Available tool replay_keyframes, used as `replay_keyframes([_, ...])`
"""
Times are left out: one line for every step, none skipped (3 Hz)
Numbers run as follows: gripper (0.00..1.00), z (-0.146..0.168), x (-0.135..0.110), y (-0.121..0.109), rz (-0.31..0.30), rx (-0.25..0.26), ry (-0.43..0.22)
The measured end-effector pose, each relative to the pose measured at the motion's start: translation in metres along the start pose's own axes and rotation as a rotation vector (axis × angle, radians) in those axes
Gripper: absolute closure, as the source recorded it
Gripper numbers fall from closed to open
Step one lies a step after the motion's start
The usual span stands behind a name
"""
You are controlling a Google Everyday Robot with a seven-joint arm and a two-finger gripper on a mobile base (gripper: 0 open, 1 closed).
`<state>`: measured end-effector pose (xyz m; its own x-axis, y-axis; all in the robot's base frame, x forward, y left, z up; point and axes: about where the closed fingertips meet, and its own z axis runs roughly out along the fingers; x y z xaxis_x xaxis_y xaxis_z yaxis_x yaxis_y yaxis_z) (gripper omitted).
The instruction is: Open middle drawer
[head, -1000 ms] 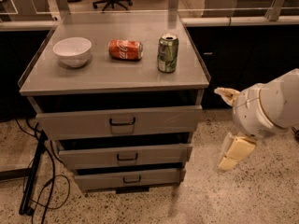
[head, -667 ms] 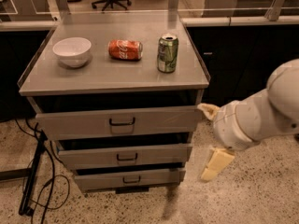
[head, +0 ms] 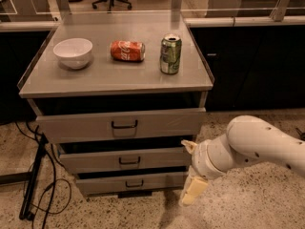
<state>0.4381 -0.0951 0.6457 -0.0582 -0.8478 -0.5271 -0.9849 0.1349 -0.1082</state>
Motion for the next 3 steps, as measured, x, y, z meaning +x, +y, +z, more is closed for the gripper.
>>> replay_keyframes([0.00, 0.000, 0.000, 0.000, 0.000, 0.000, 0.000])
replay_keyframes([0.00, 0.007, -0.006, -0.015, -0.011, 0.041, -0.005])
replay_keyframes([0.00, 0.020, -0.018, -0.077, -0.047, 0.168, -0.005])
